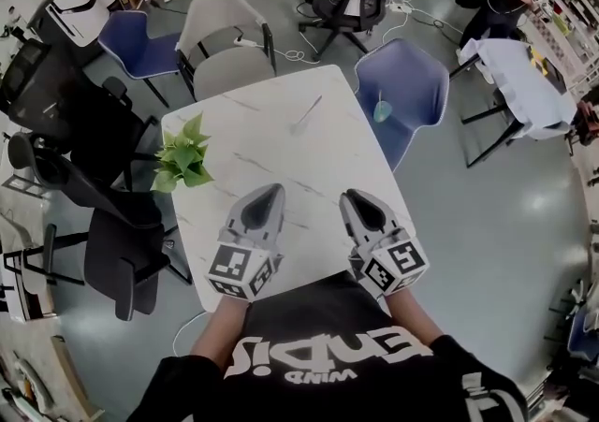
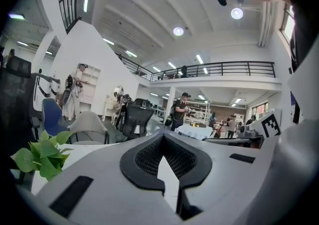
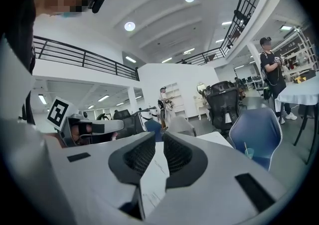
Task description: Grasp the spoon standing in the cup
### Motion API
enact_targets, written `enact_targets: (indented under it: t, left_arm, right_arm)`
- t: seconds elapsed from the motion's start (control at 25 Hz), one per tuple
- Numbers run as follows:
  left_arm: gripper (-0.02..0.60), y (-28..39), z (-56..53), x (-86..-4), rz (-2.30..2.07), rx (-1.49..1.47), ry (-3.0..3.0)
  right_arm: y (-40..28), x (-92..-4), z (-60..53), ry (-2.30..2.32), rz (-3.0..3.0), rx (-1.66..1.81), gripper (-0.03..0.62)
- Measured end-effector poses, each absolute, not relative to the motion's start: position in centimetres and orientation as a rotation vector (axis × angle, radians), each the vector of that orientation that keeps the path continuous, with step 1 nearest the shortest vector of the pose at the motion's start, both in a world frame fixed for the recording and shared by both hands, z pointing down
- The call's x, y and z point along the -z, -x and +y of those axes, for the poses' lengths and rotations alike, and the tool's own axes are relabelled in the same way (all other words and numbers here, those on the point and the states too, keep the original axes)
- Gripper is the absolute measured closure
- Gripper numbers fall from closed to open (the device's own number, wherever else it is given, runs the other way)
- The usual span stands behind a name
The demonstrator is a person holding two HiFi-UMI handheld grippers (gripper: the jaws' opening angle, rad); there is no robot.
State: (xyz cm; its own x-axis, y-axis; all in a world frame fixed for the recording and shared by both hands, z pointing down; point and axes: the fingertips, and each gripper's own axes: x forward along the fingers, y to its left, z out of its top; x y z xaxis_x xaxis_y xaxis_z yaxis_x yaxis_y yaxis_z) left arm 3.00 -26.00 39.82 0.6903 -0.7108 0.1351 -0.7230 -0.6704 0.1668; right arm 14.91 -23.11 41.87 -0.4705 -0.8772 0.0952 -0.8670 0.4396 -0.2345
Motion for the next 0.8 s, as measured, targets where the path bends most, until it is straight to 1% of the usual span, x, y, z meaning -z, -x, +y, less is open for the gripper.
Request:
enact_targets:
  t: [0.04,0.12,0.16,0.2,0.8]
  left_arm:
    - [0.568,-3.0,-26.1,-39.7,-1.161,-0.086,-2.695]
    - [0.568,-3.0,-26.2,-39.6,-1.17,-0.084,-2.696]
    - [0.568,-3.0,-26.3,-39.5,-1.174,-0.083,-2.695]
    - [0.568,-3.0,-26.3,-39.5,-1.179,-0.083,-2.694]
    - [0.568,-3.5,-27.8,-40.3,-1.237,-0.079,-2.678]
  right_arm:
    - [-14.9,-41.9,-23.3,1.587,2.633,0.399,0.571]
    - [-14.8,-42.1,-23.5,1.573,2.637,0.421,0.47]
    - [-14.8,-42.2,-23.6,1.565,2.641,0.43,0.44]
    - [-14.7,-42.3,-23.6,1.558,2.646,0.435,0.426]
    - [-15.3,-45.0,-28.8,1.525,2.709,0.453,0.422]
